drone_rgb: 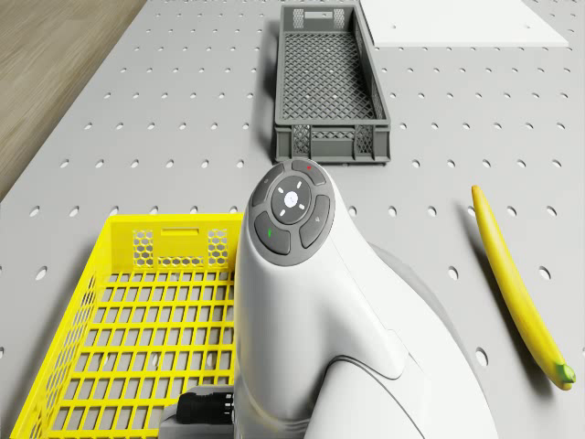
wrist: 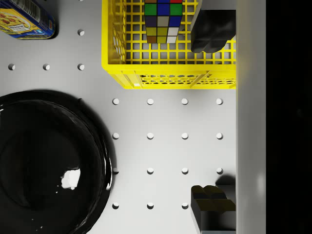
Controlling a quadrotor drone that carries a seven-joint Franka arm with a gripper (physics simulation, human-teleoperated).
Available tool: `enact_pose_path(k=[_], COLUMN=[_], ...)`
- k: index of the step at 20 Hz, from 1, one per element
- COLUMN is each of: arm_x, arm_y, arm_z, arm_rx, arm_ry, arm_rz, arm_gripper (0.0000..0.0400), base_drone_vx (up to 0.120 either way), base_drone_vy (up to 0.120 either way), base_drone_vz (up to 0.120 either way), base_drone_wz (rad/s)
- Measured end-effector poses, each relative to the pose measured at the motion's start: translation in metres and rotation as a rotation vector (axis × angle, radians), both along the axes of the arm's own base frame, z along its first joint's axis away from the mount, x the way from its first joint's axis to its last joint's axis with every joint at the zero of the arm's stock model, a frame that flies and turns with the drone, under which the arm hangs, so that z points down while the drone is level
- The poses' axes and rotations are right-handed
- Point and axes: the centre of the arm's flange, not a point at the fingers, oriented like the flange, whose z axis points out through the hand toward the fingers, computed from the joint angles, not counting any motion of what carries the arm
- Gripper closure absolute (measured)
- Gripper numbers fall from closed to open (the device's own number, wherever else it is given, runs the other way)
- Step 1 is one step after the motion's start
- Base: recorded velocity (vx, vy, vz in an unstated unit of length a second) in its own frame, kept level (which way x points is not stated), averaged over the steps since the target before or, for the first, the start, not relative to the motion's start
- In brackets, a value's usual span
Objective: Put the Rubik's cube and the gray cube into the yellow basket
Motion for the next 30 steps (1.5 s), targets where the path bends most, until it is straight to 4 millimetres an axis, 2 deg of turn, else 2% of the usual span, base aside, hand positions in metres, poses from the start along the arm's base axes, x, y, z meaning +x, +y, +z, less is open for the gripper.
enact_pose_path(k=[9, 18, 21, 27, 30], arm_x=[0.0000, 0.0000, 0.0000, 0.0000, 0.0000], arm_y=[0.0000, 0.0000, 0.0000, 0.0000, 0.0000], arm_z=[0.0000, 0.0000, 0.0000, 0.0000, 0.0000], arm_rx=[0.000, 0.000, 0.000, 0.000, 0.000], arm_ry=[0.000, 0.000, 0.000, 0.000, 0.000], arm_rz=[0.000, 0.000, 0.000, 0.000, 0.000], arm_gripper=[0.0000, 0.0000, 0.0000, 0.0000, 0.0000], base_drone_vx=[0.120, 0.000, 0.107, 0.120, 0.053], base_drone_vy=[-0.120, -0.120, -0.120, -0.007, -0.120], base_drone_vz=[0.000, 0.000, 0.000, 0.000, 0.000], base_drone_wz=[0.000, 0.000, 0.000, 0.000, 0.000])
